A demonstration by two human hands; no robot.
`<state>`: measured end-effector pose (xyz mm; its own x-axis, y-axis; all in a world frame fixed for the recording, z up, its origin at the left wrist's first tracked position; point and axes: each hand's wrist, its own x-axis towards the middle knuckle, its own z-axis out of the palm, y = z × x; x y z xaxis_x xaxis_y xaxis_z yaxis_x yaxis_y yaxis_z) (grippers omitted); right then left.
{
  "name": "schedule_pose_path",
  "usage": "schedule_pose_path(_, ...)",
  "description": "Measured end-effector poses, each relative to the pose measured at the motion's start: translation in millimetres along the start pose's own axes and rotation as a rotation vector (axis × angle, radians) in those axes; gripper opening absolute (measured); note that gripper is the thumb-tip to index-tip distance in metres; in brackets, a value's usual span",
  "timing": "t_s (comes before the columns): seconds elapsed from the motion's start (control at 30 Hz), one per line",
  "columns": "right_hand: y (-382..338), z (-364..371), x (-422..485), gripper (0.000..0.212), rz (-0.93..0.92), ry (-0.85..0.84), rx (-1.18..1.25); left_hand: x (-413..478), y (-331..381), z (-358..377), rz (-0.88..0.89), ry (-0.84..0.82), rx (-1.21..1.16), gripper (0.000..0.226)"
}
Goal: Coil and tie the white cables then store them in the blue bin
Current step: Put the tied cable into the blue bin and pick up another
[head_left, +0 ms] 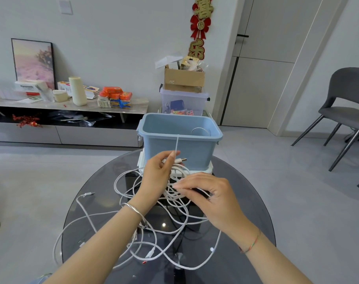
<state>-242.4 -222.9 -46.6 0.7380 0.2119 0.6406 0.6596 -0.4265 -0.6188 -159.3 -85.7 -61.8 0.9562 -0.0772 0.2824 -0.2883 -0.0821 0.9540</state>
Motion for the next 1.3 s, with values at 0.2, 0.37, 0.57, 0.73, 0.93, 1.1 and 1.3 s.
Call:
schedule_pose_path(0.2, -29.7, -11.6, 10.8, 0.005, 0.143, 0.118, 0.300, -5.6, 31.3, -5.6, 0.110, 0.026, -0.070, 0.021)
schedule_pose_path(0.37, -63.3, -25.5, 22.9, 0.006, 0.124, 0.127, 0.522, -14.3, 70.5, -5.4, 0.221, 0.017, -0.178, 0.018)
schedule_pose_path(0.57, -85.9, -36.4, 36.8, 0.012, 0.114, 0.051, 0.621, -16.7, 99.7, -8.7, 0.281, 0.008, -0.238, 0.014)
schedule_pose_path(0.73, -83.5, -32.1, 57.8, 0.013, 0.204, 0.116, 0.580, -10.8, 101.7, -7.4, 0.314, 0.031, -0.250, 0.021)
schedule_pose_path(0.93, -70.0, -19.0, 61.4, 0.012, 0.354, 0.172, 0.542, -4.6, 88.6, -2.8, 0.245, 0.018, -0.193, 0.026)
schedule_pose_path(1.1, -64.5, -19.9, 60.5, 0.023, 0.440, 0.298, 0.496, -6.7, 83.2, 4.2, 0.246, 0.033, -0.112, 0.025)
schedule_pose_path(1.3, -76.0, -26.7, 57.1, 0.021, 0.457, 0.249, 0.616, -17.1, 97.8, 2.1, 0.333, 0.031, -0.115, 0.023)
